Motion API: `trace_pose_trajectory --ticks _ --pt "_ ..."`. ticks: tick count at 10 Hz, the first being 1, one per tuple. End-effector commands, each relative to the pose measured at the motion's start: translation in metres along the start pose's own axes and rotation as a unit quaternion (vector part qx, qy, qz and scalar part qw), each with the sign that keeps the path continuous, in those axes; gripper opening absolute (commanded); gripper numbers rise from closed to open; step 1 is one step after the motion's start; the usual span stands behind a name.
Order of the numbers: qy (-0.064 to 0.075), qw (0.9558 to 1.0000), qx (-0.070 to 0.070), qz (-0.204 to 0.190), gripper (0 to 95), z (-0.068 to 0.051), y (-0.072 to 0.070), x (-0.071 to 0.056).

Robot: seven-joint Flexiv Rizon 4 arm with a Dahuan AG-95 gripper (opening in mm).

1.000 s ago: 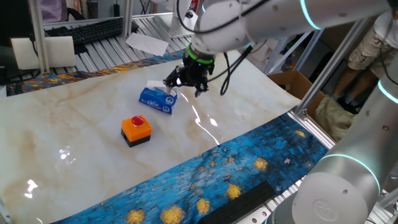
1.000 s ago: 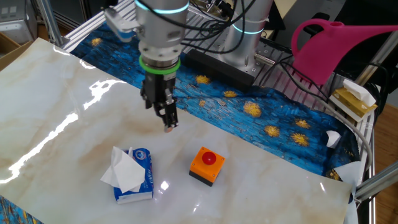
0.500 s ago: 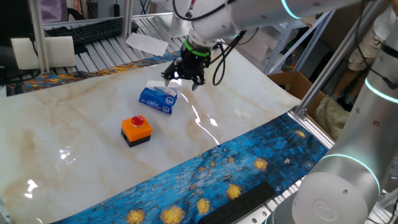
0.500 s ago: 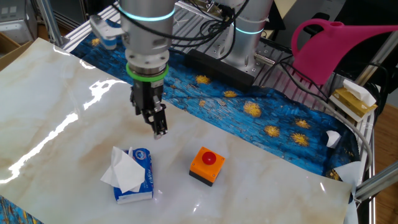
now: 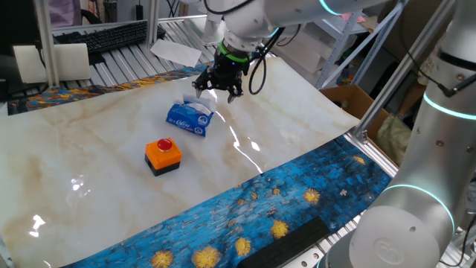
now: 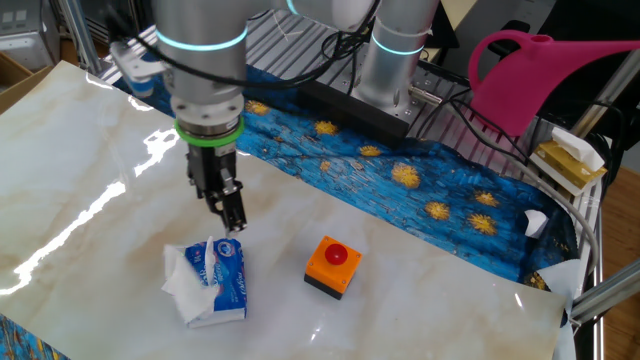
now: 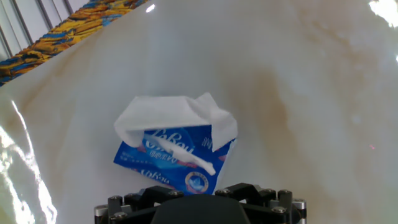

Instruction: Pull out a napkin

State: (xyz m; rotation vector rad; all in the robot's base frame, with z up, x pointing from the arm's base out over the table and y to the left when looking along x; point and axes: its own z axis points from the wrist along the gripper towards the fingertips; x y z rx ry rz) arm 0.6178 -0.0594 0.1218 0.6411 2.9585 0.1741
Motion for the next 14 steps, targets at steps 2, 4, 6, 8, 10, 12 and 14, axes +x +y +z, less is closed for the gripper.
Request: trace_pose_trajectory --ticks 2,4,6,8,10,12,14 --pt "0.000 1.0000 -0.002 0.003 76.0 0.000 0.000 -0.005" --pt "0.001 1.0000 -0.003 -0.002 76.0 0.001 -0.001 -0.009" --pt "-0.008 0.9999 -0.012 0.003 76.0 0.015 -0.002 -0.011" --pt "-0.025 0.9996 -0.014 0.006 76.0 0.025 -0.002 -0.007" --pt "-0.021 0.9996 -0.016 -0.005 76.0 0.024 -0.002 -0.008" --pt "-0.018 0.9994 -0.018 -0.022 76.0 0.025 -0.002 -0.007" --pt "-0.018 0.9992 -0.020 -0.028 76.0 0.026 -0.002 -0.006"
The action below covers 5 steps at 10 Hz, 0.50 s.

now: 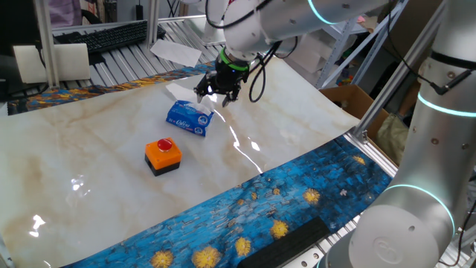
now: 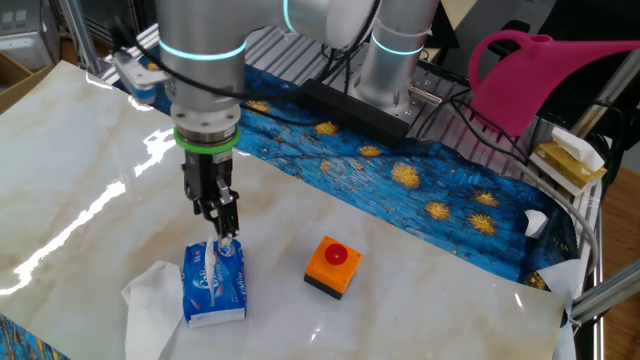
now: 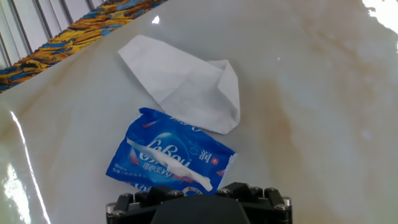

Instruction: Pull out a napkin

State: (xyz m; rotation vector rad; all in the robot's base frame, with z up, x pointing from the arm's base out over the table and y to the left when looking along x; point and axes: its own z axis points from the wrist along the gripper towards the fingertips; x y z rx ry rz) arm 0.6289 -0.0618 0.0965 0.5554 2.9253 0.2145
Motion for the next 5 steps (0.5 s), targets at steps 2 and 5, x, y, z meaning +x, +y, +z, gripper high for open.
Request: trace_pose_trajectory --ticks 2,5 --pt "0.000 1.0000 -0.001 -0.001 76.0 0.0000 -0.0002 0.0035" --pt "0.000 1.0000 -0.002 0.000 57.0 0.0002 -0.0002 0.0037"
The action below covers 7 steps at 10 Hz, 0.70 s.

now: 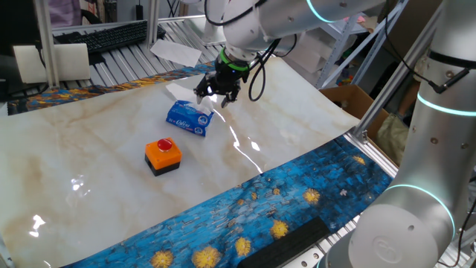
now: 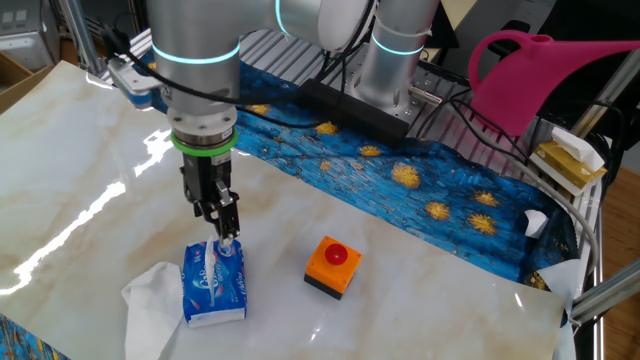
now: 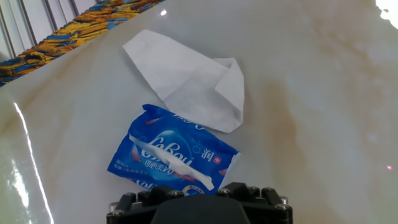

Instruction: Pull out a napkin

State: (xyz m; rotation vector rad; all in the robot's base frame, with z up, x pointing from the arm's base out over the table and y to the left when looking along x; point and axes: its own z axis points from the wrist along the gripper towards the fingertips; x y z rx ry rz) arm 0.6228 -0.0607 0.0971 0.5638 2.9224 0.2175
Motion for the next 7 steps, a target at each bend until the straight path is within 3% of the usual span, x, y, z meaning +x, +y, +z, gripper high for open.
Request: trace_pose_trajectory --ticks 1,7 --pt "0.001 1.0000 -0.001 -0.004 57.0 0.0017 0.0008 -0.0022" --pt "0.003 0.9999 0.001 -0.013 57.0 0.0019 0.0009 -0.0020"
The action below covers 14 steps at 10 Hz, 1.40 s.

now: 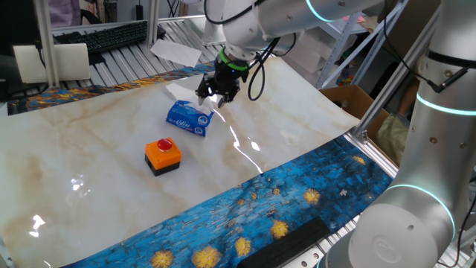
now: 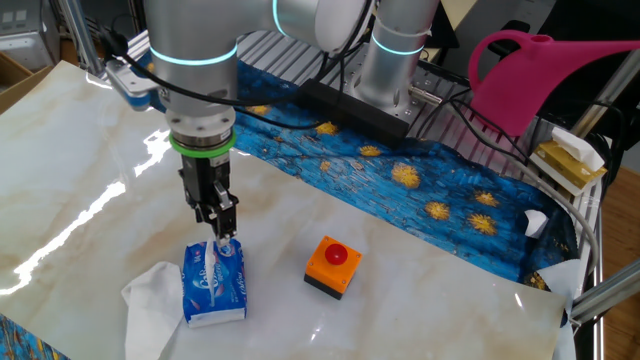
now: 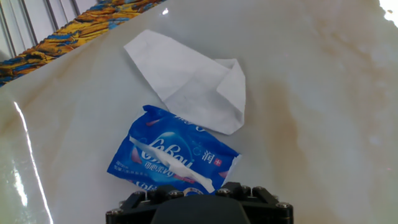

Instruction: Pull out a napkin

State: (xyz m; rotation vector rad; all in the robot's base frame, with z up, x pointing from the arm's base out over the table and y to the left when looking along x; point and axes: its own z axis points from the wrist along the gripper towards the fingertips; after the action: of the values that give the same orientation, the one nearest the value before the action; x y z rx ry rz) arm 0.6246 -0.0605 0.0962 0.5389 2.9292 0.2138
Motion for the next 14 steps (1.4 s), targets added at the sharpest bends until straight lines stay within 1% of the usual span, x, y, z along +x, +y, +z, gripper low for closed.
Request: trace_pose_trajectory --ticks 1,2,4,5,7,8,10,13,14 --pt "0.001 1.0000 0.000 -0.005 57.0 0.0006 0.0002 -0.0006" --pt "-0.001 0.9999 0.004 -0.015 38.0 0.0006 0.0002 -0.0006" --pt "-0.005 0.9999 0.006 -0.010 38.0 0.0006 0.0002 -0.0006" --pt "-0.003 0.9999 0.005 -0.013 38.0 0.0006 0.0002 -0.0006" --pt "0.004 0.9992 0.006 -0.040 38.0 0.0006 0.0002 -0.0006" --pt "0.005 0.9989 0.006 -0.047 38.0 0.0006 0.0002 -0.0006" --pt "0.000 0.9983 0.008 -0.058 38.0 0.0006 0.0002 -0.0006" --pt "-0.012 0.9970 0.017 -0.074 38.0 0.0006 0.0002 -0.0006" --pt "-0.016 0.9966 0.018 -0.078 38.0 0.0006 0.0002 -0.0006"
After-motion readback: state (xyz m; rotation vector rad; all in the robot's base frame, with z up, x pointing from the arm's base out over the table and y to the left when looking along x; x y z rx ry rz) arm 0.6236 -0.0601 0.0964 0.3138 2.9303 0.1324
